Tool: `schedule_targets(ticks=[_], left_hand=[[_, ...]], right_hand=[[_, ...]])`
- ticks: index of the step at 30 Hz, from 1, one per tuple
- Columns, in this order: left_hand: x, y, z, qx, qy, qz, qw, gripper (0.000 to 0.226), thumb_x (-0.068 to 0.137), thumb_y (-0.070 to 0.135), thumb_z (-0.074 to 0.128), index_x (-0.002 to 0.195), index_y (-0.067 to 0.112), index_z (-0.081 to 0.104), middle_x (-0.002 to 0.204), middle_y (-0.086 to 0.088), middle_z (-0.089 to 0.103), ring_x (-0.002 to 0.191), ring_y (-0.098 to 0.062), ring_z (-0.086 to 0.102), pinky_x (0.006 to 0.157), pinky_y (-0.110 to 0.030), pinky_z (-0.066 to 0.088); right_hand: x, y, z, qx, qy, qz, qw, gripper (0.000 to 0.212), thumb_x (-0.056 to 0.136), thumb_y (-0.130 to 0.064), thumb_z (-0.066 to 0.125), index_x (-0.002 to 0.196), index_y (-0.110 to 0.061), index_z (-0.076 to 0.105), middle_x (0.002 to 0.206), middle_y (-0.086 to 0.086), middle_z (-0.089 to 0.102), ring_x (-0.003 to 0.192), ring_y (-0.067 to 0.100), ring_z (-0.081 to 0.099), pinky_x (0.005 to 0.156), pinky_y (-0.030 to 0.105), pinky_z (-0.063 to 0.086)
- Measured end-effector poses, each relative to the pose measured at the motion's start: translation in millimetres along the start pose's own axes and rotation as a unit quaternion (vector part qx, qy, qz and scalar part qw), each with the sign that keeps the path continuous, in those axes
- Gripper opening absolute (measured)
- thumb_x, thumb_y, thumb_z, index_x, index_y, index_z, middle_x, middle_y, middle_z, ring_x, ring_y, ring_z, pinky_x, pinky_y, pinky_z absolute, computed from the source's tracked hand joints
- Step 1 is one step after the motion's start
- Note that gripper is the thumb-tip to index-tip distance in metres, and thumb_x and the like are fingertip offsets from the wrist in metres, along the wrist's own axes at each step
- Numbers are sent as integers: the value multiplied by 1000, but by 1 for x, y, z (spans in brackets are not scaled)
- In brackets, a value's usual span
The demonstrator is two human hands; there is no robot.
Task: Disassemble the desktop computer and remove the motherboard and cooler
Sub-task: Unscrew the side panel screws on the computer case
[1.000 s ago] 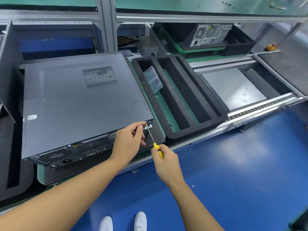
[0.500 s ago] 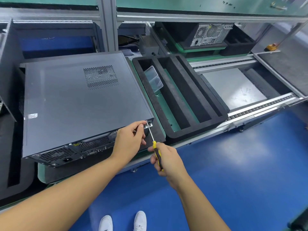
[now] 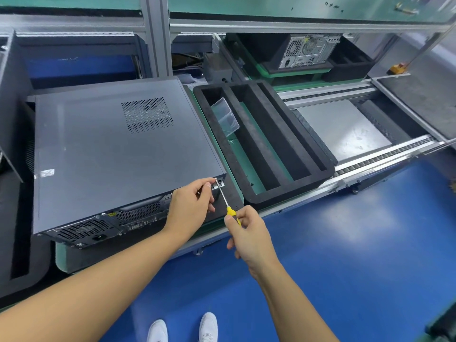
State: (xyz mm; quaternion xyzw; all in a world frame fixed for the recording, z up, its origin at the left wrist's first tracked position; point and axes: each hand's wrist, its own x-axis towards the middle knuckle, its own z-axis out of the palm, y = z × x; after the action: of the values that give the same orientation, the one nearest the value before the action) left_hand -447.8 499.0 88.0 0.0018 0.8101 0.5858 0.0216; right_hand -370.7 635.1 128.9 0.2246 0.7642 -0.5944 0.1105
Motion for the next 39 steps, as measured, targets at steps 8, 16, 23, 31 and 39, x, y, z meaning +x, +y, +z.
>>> schedule_targets(ticks=[8,16,23,31,39], left_hand=[[-1,3,-2,0,-5,-1,1000,28,103,24,46,115,28,70,73,11,67,61,-10,70,63,-31,60],[-1,4,-3,7,-9,4,1000,27,103,25,46,114,31,70,73,11,67,61,-8,70,64,-34,60],[0,4,-3,1,-5,4,1000,27,103,24,46,112,28,71,71,10,67,61,-10,70,64,-35,60],[0,3,-3,2,-9,8,1000,27,103,25,46,113,29,70,74,10,68,62,-9,71,63,-33,61],[0,1,-4,10,-16,14,1000,27,103,26,45,112,34,69,73,12,67,63,-8,71,66,-40,61]], right_hand=[[2,-3,-2,-12,4,54,998,31,101,-34,39,92,-18,64,73,-2,70,58,15,40,53,29,34],[5,5,0,-16,45,-46,998,11,92,-31,63,90,-26,53,77,-6,61,58,15,62,56,34,58],[10,9,-4,-71,34,19,997,28,96,-41,47,84,-21,62,55,-13,53,49,3,43,44,20,36],[12,9,-9,-123,37,-54,990,22,92,-39,60,85,-26,44,77,1,57,63,27,52,54,40,52],[14,5,-8,-134,45,-1,990,36,101,-37,38,82,-22,65,73,-9,61,58,5,46,51,20,34]])
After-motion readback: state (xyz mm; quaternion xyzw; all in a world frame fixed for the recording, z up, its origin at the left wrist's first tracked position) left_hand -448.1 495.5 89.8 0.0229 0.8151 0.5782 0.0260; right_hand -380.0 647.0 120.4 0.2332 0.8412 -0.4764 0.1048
